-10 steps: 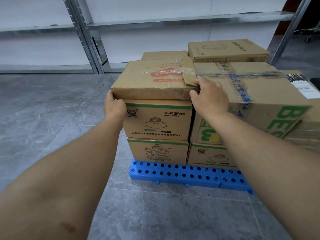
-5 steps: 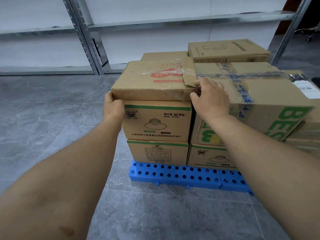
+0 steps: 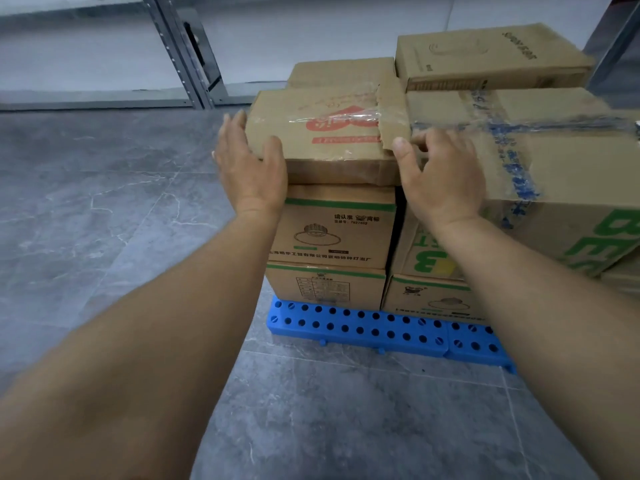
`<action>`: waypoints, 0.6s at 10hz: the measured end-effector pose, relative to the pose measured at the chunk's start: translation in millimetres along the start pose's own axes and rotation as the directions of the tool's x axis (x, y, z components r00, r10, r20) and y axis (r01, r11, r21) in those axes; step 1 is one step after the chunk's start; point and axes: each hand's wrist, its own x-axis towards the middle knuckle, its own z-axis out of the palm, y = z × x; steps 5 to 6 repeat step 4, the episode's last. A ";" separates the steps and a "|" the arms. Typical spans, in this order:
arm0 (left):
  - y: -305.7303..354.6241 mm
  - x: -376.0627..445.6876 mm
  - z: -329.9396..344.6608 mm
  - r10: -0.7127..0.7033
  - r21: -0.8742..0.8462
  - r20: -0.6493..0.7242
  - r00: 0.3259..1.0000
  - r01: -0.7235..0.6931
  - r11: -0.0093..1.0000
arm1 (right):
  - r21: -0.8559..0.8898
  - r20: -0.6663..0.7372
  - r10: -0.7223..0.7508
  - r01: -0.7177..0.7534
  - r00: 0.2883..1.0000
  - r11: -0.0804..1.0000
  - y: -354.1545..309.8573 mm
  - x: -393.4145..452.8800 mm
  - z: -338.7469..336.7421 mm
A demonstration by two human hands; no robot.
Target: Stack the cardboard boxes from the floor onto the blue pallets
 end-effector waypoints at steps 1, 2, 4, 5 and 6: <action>11.0 -5.3 -0.2 -0.004 0.175 0.109 0.994 -0.015 0.985 | -0.029 0.102 0.033 -0.030 0.994 0.999 -5.8 -0.2 -9.7; 20.5 -6.9 -4.9 -0.058 0.413 0.225 0.973 -0.042 0.910 | -0.098 0.237 0.099 -0.077 0.966 0.992 -15.2 5.1 -24.3; 73.6 -3.0 -31.5 -0.184 0.490 0.349 0.919 -0.011 0.872 | -0.236 0.357 0.249 -0.171 0.900 0.957 -32.2 16.4 -72.8; 73.6 -3.0 -31.5 -0.184 0.490 0.349 0.919 -0.011 0.872 | -0.236 0.357 0.249 -0.171 0.900 0.957 -32.2 16.4 -72.8; 73.6 -3.0 -31.5 -0.184 0.490 0.349 0.919 -0.011 0.872 | -0.236 0.357 0.249 -0.171 0.900 0.957 -32.2 16.4 -72.8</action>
